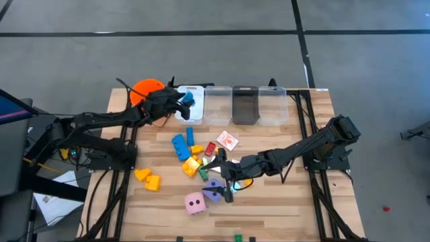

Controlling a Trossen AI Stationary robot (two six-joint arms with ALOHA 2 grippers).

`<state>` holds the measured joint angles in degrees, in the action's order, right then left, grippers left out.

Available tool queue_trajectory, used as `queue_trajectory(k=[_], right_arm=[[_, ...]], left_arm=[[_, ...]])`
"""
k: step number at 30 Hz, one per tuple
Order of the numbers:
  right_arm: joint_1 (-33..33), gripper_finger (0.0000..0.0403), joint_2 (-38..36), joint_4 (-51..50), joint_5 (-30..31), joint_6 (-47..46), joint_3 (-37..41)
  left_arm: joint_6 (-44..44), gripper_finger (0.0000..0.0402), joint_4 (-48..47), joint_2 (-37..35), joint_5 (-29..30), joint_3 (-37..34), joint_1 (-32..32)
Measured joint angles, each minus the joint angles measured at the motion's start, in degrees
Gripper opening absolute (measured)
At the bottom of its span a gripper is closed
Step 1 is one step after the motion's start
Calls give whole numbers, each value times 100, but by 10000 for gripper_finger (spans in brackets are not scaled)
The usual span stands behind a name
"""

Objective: Pick & Place Toys
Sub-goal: Put the bottom big blue game piece into the white bin, then put the big yellow game piece into the white bin

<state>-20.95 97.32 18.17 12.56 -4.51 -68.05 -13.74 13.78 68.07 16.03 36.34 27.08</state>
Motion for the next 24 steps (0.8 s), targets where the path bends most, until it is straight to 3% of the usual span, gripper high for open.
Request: queue_trajectory(k=[7,13,18,24], right_arm=[[0,331,0,2,-1,-2,0],[-102,331,0,-117,176,-4,-2],[-562,331,-230,-898,1155,-157,-13],[-1290,331,-396,-2447,2608,-1034,-7]], left_arm=[[-11,275,-229,-11,53,0,-28],[-20,275,-175,-18,-1467,0,-312],[-22,275,-176,-20,-2580,0,-1071],[-24,275,-162,-20,-2657,0,-2482]])
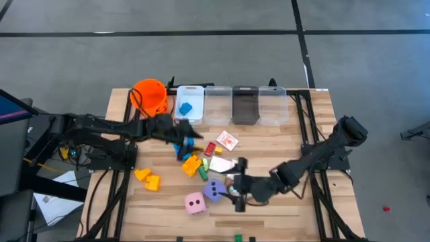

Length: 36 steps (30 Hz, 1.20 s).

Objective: Pick & Place Toys
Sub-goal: Put the big yellow game piece into the white bin

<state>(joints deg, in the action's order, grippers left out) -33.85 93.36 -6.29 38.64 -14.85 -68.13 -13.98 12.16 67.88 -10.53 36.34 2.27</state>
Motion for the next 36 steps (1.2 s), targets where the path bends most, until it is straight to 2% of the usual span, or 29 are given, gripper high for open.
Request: queue_trajectory(k=[2,5,11,14,16,21,25,30,36], right_arm=[[-190,331,19,-361,404,-388,1],[-367,331,135,-672,654,-897,10],[-388,331,499,-574,959,-1046,7],[-314,331,643,-503,1035,-1045,7],[-245,331,720,-500,1037,-1056,7],[-110,331,726,-543,944,-1145,10],[-96,331,726,-513,940,-1176,10],[-96,331,726,-521,929,-1222,10],[-96,331,726,-524,929,-1222,10]], left_arm=[[-24,276,11,0,145,0,-496],[-138,276,109,0,640,0,-1255],[-176,276,-67,0,2443,4,-2530],[-646,275,-613,0,3428,7,-2900],[-1178,275,-1229,-18,3760,7,-2962],[-2981,275,-2972,-101,3554,4,-2966],[-4375,275,-3829,-125,2645,4,-2953],[-5805,275,-4555,-122,1365,4,-2956],[-6588,275,-4830,-122,709,4,-3047]])
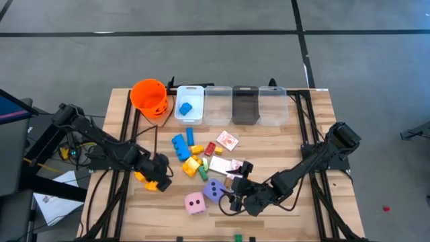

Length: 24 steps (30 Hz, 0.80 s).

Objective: Pick & Place Toys
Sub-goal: Put the big yellow game piece into the white bin

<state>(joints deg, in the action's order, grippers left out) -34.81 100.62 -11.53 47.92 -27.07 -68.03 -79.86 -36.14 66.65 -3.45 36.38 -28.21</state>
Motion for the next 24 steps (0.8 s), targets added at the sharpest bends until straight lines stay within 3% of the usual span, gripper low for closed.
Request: queue_trajectory(k=[6,11,15,24], right_arm=[[-4,331,0,-4,0,-118,0],[-4,331,0,-91,-2,-300,0],[-15,331,0,-153,-4,-322,0],[-15,331,-1,-153,-4,-345,0]], left_arm=[[-529,275,-102,0,-390,0,-153],[-1126,275,-801,2,-619,0,-357],[-1496,275,-1200,2,-622,0,-461],[-1521,275,-1012,260,-303,0,-487]])
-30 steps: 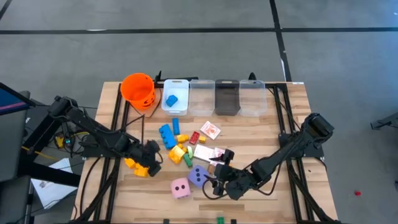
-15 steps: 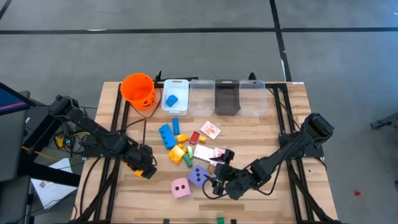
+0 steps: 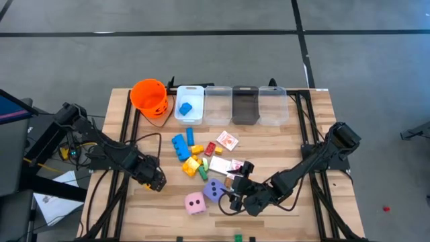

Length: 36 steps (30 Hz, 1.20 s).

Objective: Pick & Place Toys
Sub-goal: Put the big yellow game piece into the white bin

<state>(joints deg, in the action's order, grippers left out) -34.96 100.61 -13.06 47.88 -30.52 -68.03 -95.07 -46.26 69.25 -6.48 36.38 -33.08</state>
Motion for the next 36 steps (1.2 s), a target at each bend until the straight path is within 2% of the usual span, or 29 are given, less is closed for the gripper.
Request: queue_trajectory(k=[13,19,28,36], right_arm=[[0,331,-1,21,0,-15,0],[0,331,-3,22,0,-24,0],[-14,331,-3,20,-2,-149,0],[-26,331,-3,15,-1,-160,-2]], left_arm=[[-285,275,85,948,-139,26,13],[-337,275,95,983,78,16,11],[-258,273,239,1003,799,-25,-1],[64,239,840,979,754,-35,4]])
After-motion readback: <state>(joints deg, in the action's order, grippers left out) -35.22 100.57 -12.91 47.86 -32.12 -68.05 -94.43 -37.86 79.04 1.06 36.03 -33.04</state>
